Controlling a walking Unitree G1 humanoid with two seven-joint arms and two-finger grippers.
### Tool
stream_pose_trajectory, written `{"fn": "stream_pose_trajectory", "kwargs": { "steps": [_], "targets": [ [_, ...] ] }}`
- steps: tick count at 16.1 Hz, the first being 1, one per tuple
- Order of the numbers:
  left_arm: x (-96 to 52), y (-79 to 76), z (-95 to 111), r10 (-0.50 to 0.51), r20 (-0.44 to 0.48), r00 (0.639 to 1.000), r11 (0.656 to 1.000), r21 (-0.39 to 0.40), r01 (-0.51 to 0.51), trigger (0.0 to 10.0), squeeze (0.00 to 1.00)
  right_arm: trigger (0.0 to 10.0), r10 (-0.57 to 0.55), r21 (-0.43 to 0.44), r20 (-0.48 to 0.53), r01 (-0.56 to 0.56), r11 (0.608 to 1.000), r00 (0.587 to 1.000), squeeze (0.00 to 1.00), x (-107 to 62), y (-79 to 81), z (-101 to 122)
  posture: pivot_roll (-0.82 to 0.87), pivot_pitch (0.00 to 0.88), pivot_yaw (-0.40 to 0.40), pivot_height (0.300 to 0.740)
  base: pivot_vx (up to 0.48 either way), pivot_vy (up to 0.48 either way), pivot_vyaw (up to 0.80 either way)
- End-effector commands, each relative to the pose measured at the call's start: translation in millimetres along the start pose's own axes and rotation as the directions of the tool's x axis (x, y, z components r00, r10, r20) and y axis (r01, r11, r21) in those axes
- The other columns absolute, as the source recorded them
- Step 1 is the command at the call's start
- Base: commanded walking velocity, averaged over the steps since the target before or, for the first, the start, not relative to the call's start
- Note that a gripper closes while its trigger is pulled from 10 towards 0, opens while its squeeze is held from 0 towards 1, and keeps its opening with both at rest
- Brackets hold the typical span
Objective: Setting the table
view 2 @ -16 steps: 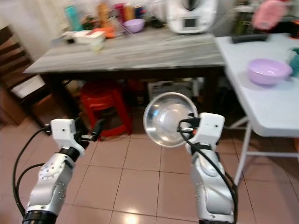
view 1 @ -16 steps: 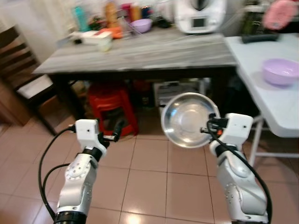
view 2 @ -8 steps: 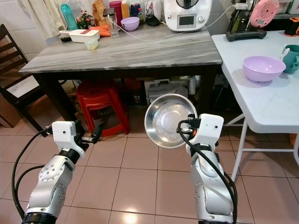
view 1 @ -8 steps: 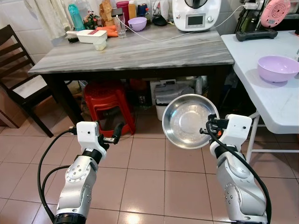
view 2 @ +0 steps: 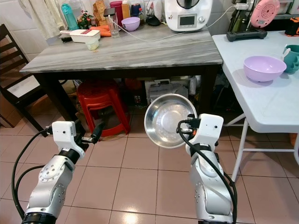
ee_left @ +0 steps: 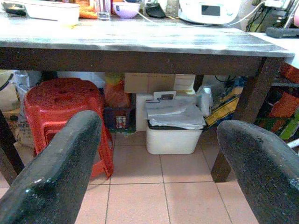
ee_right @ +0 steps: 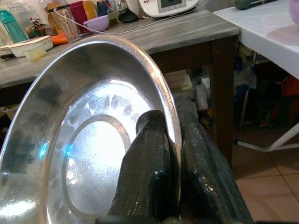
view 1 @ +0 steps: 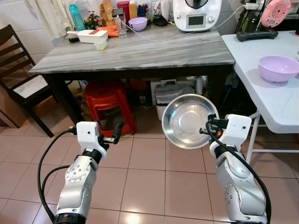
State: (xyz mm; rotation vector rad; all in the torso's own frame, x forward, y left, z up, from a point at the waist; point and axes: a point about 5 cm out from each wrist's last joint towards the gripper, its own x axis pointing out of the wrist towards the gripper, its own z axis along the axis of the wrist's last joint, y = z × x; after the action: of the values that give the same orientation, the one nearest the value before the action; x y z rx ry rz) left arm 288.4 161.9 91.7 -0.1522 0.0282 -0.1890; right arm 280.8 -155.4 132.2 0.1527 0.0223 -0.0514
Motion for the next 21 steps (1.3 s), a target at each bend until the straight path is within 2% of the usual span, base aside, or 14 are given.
{"fn": "stream_pose_trajectory", "kwargs": {
  "steps": [1, 21],
  "targets": [
    [-2.2, 4.3, 2.5, 0.015, 0.007, 1.0, 1.0, 0.016, -0.015, 10.0, 0.0, 10.0, 0.03, 0.002, 0.001, -0.03, 1.0, 1.0, 0.0, 0.4, 7.1, 1.2, -0.06, 0.0, 0.108, 0.74, 0.0, 0.0, 0.0],
    [-2.2, 4.3, 2.5, 0.015, 0.007, 1.0, 1.0, 0.016, -0.015, 10.0, 0.0, 10.0, 0.03, 0.002, 0.001, -0.03, 1.0, 1.0, 0.0, 0.4, 7.1, 1.2, -0.06, 0.0, 0.108, 0.74, 0.0, 0.0, 0.0]
  ]
}}
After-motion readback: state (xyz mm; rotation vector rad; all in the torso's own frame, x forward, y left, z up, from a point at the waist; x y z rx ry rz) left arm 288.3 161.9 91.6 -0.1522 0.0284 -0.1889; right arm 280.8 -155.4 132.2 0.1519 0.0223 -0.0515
